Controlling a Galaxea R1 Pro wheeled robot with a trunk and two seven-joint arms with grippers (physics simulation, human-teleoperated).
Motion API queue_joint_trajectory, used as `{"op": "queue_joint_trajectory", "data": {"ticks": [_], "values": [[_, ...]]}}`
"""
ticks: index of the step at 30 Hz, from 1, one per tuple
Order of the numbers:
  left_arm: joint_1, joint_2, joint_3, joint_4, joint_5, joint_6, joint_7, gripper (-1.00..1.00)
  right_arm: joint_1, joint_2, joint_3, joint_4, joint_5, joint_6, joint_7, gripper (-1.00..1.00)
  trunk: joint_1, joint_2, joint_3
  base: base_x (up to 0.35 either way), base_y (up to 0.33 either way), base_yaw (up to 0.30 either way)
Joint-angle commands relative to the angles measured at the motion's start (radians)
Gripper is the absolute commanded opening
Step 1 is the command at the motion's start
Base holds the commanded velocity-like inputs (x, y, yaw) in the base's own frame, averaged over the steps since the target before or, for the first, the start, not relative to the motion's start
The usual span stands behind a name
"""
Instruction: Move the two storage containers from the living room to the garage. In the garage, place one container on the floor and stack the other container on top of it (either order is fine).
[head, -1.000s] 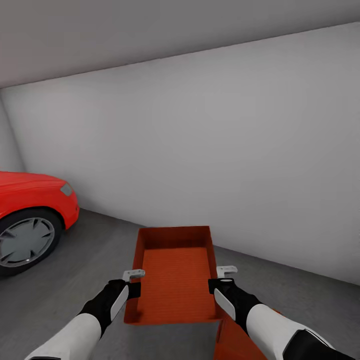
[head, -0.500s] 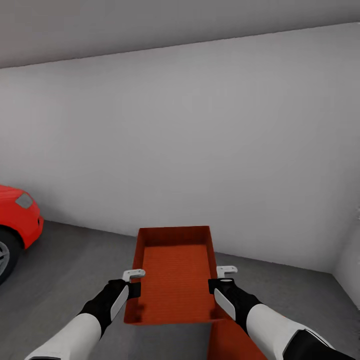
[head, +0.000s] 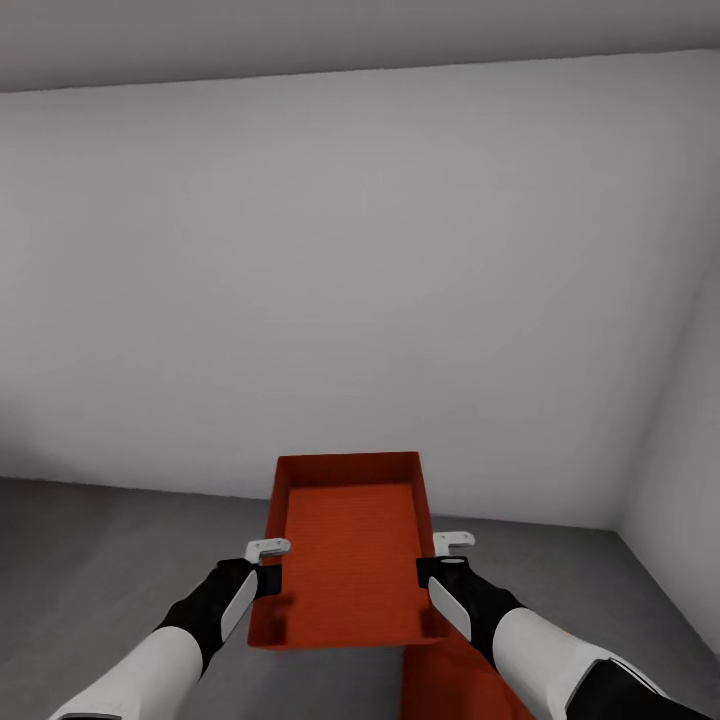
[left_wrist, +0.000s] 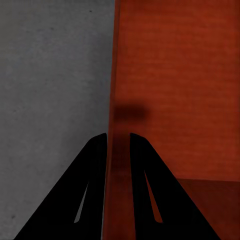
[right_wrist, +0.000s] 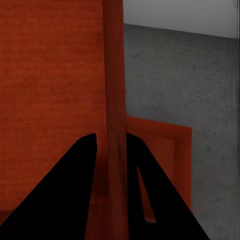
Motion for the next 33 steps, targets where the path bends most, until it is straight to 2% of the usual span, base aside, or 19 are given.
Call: {"op": "queue_joint_trajectory", "data": {"ticks": [1,16,26,33], "values": [[0.001,0.002,0.016,-0.002,-0.019,0.008,0.027,-1.0,-0.001,-0.013,-0.03,-0.003,0.029,-0.023,-0.046,-1.0,0.001,-0.001,0.0,0.322,0.09,-0.29],[0.001,0.002,0.016,-0.005,-0.019,0.005,0.028,-1.0,-0.001,-0.013,-0.03,-0.003,0.03,-0.023,-0.046,-1.0,0.001,-0.001,0.0,0.297,0.06,-0.289],[0.001,0.002,0.017,-0.006,-0.019,0.009,0.029,-1.0,-0.001,-0.015,-0.03,-0.003,0.028,-0.025,-0.046,-1.0,0.001,-0.001,0.0,0.024,-0.009,-0.051],[0.001,0.002,0.018,-0.006,-0.019,0.013,0.029,-1.0,-0.001,-0.014,-0.03,-0.003,0.028,-0.025,-0.046,-1.0,0.001,-0.001,0.0,0.099,-0.222,-0.012]]}}
